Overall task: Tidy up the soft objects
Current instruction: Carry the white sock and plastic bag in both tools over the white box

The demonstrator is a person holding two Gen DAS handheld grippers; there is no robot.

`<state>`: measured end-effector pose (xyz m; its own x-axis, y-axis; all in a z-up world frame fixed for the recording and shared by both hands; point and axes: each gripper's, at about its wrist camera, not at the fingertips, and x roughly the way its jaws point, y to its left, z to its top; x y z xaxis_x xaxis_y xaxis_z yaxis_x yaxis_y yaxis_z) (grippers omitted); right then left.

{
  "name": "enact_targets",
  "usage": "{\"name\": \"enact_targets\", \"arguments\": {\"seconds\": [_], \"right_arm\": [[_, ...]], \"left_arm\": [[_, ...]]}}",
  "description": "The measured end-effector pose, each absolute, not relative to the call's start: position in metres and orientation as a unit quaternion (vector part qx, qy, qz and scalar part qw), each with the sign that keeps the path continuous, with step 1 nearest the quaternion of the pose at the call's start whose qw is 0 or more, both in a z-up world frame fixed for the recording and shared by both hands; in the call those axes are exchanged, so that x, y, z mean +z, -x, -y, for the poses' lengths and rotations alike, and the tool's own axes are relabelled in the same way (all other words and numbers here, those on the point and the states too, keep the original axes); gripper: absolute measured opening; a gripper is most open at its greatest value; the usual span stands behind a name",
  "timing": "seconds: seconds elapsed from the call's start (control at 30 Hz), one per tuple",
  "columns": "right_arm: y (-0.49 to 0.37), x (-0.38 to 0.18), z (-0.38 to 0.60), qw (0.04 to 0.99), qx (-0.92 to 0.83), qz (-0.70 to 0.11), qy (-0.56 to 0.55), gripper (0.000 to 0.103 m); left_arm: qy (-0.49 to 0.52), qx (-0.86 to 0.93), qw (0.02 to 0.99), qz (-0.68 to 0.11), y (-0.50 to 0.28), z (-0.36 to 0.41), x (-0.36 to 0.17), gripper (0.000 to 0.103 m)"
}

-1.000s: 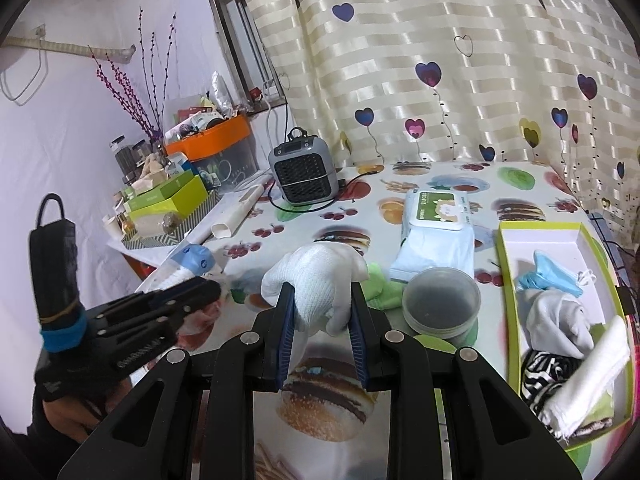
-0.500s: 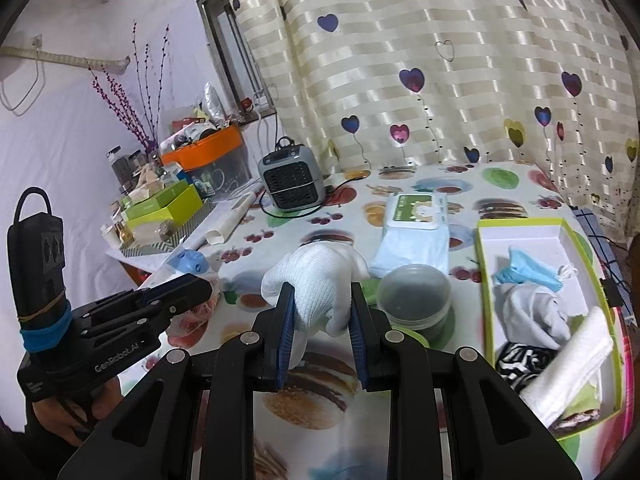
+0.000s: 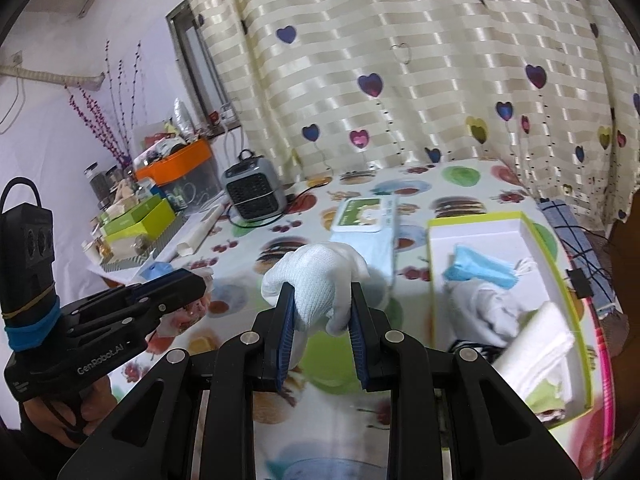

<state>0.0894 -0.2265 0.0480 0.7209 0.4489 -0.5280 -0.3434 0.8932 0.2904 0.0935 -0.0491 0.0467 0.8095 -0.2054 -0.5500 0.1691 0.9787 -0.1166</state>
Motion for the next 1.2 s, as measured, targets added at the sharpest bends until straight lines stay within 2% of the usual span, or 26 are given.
{"name": "enact_targets", "arguments": {"seconds": [0.9, 1.2], "right_arm": [[-0.13, 0.054, 0.329, 0.944, 0.106, -0.285, -0.129, 0.026], [-0.172, 0.025, 0.35, 0.933, 0.077, -0.327, -0.13, 0.026]], "left_arm": [[0.022, -0.163, 0.944, -0.285, -0.132, 0.104, 0.057, 0.019], [0.025, -0.175, 0.942, -0.286, -0.139, 0.11, 0.055, 0.019]]}}
